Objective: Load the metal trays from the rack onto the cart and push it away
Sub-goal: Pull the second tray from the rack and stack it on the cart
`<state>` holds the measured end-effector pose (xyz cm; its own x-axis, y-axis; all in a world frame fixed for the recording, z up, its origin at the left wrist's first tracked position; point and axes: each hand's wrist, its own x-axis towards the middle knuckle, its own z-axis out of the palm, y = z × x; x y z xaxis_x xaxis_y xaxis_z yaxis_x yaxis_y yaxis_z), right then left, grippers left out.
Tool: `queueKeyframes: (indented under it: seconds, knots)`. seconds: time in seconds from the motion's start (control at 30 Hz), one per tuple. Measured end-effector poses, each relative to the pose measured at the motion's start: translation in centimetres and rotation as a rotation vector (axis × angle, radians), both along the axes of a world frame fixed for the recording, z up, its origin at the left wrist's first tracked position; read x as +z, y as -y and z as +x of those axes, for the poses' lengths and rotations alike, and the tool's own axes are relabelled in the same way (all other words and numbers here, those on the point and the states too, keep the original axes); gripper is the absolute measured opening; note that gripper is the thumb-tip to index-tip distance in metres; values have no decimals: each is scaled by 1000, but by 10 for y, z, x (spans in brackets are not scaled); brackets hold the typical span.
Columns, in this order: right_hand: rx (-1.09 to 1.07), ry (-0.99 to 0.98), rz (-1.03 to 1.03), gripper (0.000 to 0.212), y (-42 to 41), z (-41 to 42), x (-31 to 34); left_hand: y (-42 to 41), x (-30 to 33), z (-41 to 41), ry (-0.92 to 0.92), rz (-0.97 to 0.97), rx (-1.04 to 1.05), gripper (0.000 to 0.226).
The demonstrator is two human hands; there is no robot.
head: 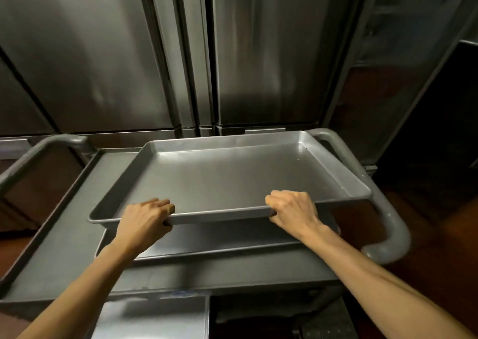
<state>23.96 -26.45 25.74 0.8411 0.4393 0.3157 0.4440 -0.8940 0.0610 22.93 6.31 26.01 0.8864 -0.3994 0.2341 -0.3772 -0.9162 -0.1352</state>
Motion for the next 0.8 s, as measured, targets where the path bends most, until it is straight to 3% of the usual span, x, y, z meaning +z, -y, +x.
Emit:
queueKeyframes:
  seconds: [0.23,0.8]
  knots:
    - [-5,-10,-17,43,-6,-15,-24,-8,-37,-14,-46,-11,-6,35]
    - [35,19,-3,41,-28,-13,-61,-34,-57,-22,-54,16,0,40]
